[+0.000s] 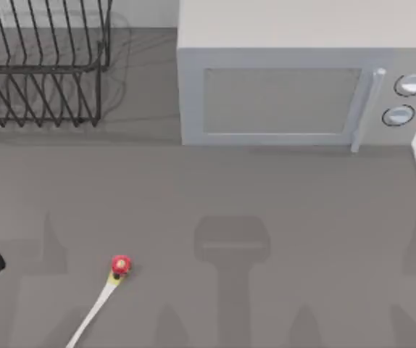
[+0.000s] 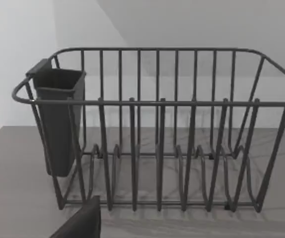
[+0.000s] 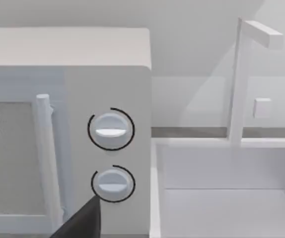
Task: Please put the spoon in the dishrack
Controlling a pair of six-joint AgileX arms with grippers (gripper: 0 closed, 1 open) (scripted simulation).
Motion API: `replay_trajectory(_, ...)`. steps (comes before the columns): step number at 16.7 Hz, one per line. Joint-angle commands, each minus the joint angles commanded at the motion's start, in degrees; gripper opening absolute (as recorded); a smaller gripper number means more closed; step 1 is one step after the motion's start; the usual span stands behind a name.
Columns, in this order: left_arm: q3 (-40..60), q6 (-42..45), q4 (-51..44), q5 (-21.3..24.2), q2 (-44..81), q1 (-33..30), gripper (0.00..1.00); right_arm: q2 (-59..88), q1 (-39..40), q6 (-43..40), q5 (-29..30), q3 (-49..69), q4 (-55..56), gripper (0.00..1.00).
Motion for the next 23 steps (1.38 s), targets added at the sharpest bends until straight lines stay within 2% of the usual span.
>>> replay_trajectory(3, 0.6, -0.1, -0.6, 0.0, 0.7, -0.4, 1.00, 0.0, 0.0, 0.0, 0.0, 0.0, 0.0, 1.00)
replay_trajectory(7, 7.4, -0.7, -7.5, 0.2, 9.2, -4.3, 1.00, 0.0, 0.0, 0.0, 0.0, 0.0, 0.0, 1.00)
replay_trajectory(17, 37.2, -3.4, -40.1, 0.0, 58.3, -21.3, 1.00, 0.0, 0.0, 0.0, 0.0, 0.0, 0.0, 1.00)
replay_trajectory(23, 51.8, -4.8, -55.4, 0.0, 80.7, -29.6, 1.00, 0.0, 0.0, 0.0, 0.0, 0.0, 0.0, 1.00)
